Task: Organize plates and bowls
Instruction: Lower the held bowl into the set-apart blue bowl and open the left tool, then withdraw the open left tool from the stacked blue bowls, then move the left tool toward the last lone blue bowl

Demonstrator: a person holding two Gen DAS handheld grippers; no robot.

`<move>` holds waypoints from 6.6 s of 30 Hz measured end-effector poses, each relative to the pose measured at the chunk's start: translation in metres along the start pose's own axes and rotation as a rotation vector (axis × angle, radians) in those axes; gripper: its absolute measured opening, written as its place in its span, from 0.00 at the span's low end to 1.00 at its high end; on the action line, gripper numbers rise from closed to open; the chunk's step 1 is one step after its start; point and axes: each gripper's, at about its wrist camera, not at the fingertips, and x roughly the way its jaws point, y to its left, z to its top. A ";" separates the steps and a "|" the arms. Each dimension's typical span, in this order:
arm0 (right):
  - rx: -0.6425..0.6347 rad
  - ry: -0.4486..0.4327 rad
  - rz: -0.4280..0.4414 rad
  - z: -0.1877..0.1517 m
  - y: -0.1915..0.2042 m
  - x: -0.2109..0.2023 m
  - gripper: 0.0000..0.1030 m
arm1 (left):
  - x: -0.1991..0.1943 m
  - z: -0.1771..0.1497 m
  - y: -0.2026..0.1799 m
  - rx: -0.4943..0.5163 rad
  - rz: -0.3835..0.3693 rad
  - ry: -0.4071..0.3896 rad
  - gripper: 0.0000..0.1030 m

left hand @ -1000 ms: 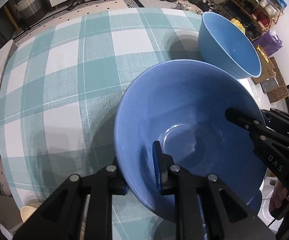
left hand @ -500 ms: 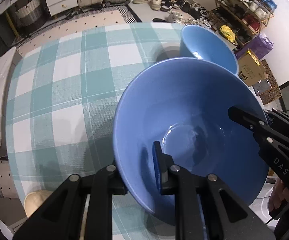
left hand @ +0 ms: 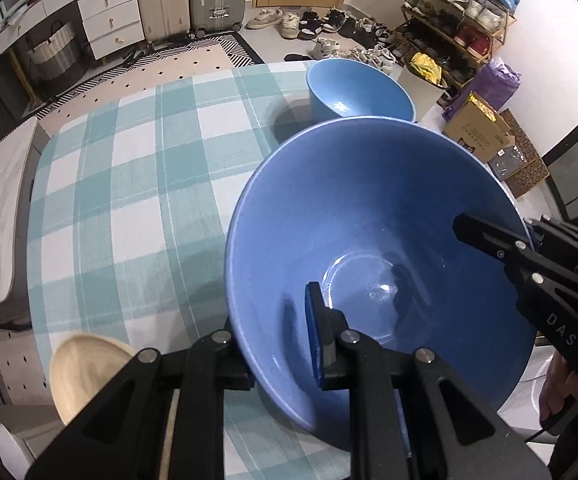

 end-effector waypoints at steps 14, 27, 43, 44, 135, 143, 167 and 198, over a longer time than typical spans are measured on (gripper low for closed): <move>0.098 0.008 0.008 -0.081 -0.010 -0.017 0.12 | 0.018 -0.055 -0.031 0.054 -0.006 0.033 0.16; 0.119 -0.034 -0.012 -0.121 -0.018 -0.004 0.12 | 0.031 -0.081 -0.057 0.178 0.164 -0.040 0.16; 0.058 -0.074 -0.073 -0.148 -0.015 0.008 0.13 | 0.043 -0.102 -0.066 0.222 0.246 -0.096 0.17; 0.063 -0.075 -0.067 -0.149 -0.016 0.009 0.13 | 0.045 -0.103 -0.066 0.224 0.248 -0.090 0.17; 0.054 -0.648 0.031 -0.200 0.007 -0.040 0.99 | -0.007 -0.161 -0.035 -0.021 0.211 -0.674 0.99; -0.020 -0.703 -0.069 -0.221 0.020 -0.070 0.99 | -0.025 -0.173 -0.043 -0.031 0.191 -0.659 0.99; -0.022 -0.692 -0.058 -0.185 0.022 -0.164 0.99 | -0.088 -0.149 -0.028 -0.043 0.163 -0.670 1.00; 0.214 -0.190 0.145 0.067 -0.158 0.024 0.99 | 0.098 0.184 -0.034 -0.014 0.064 -0.077 0.98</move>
